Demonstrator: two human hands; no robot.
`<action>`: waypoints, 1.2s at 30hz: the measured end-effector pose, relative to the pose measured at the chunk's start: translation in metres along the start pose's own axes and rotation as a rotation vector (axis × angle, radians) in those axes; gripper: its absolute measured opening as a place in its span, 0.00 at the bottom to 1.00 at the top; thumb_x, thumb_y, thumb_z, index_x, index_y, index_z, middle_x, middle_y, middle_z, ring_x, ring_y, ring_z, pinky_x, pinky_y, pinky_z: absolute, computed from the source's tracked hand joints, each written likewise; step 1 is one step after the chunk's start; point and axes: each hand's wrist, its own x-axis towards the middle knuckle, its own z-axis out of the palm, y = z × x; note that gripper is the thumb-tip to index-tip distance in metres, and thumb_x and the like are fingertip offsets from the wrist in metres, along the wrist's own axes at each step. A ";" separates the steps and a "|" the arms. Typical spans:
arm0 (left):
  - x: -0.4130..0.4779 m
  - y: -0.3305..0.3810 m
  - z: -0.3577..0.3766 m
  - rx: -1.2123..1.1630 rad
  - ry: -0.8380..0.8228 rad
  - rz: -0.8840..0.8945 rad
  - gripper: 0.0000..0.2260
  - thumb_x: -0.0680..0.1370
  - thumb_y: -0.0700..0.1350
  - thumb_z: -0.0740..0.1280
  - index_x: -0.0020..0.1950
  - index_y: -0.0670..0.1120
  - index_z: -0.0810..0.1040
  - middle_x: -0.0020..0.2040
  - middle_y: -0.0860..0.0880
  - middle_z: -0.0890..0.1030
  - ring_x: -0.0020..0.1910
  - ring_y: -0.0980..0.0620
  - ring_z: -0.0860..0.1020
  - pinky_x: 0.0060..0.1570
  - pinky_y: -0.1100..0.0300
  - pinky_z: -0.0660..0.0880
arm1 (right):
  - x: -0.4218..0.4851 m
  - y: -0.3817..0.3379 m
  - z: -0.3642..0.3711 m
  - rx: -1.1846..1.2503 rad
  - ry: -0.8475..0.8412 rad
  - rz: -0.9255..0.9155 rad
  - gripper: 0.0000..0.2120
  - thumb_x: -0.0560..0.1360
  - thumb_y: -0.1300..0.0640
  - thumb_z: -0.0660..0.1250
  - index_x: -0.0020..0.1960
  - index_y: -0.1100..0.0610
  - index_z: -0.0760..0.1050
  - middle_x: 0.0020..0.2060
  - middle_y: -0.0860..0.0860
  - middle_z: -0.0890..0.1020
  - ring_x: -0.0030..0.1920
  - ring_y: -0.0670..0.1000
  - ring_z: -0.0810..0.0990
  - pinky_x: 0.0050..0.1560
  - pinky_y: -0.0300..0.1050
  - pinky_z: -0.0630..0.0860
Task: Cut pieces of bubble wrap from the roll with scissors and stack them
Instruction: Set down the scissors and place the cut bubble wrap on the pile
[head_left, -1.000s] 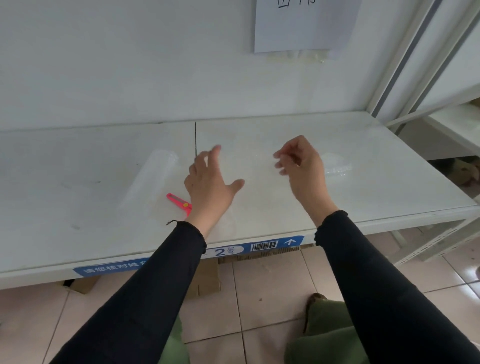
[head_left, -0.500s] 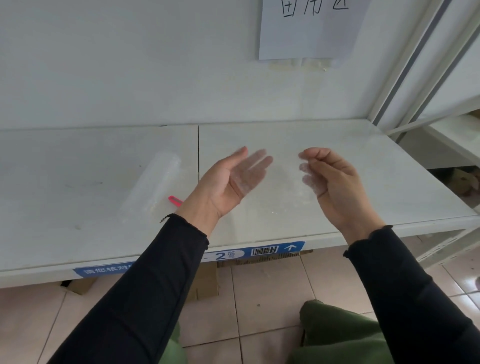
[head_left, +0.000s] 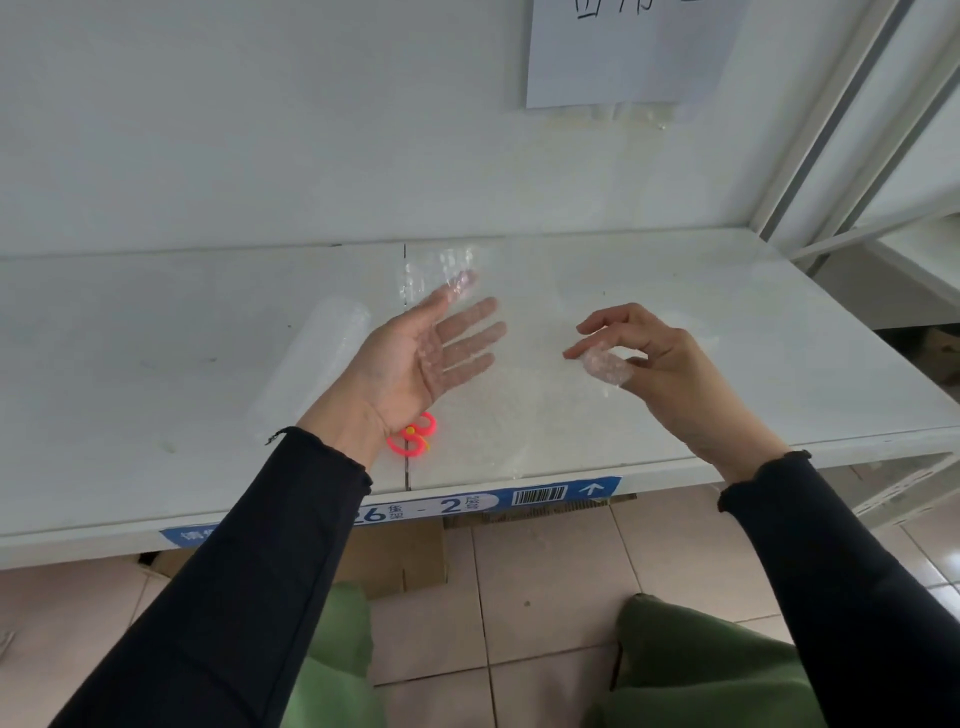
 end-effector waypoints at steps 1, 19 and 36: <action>-0.001 -0.001 -0.001 0.059 -0.030 0.009 0.18 0.85 0.49 0.60 0.75 0.52 0.72 0.69 0.47 0.79 0.65 0.44 0.80 0.63 0.49 0.77 | 0.001 0.001 0.000 -0.015 -0.007 0.000 0.06 0.76 0.59 0.72 0.45 0.48 0.85 0.59 0.49 0.78 0.57 0.44 0.78 0.51 0.42 0.75; -0.010 0.002 -0.018 0.465 -0.004 -0.027 0.23 0.79 0.30 0.66 0.71 0.49 0.75 0.64 0.46 0.83 0.60 0.48 0.84 0.53 0.54 0.83 | -0.004 0.005 0.005 -0.323 -0.203 -0.024 0.09 0.73 0.46 0.72 0.52 0.40 0.85 0.68 0.32 0.74 0.70 0.38 0.66 0.69 0.41 0.64; -0.023 -0.009 0.006 0.535 -0.239 -0.190 0.15 0.83 0.45 0.64 0.70 0.48 0.77 0.64 0.48 0.83 0.62 0.45 0.82 0.53 0.52 0.83 | 0.010 0.002 0.021 0.386 0.304 0.010 0.10 0.74 0.64 0.73 0.41 0.58 0.72 0.43 0.53 0.83 0.48 0.52 0.81 0.56 0.46 0.78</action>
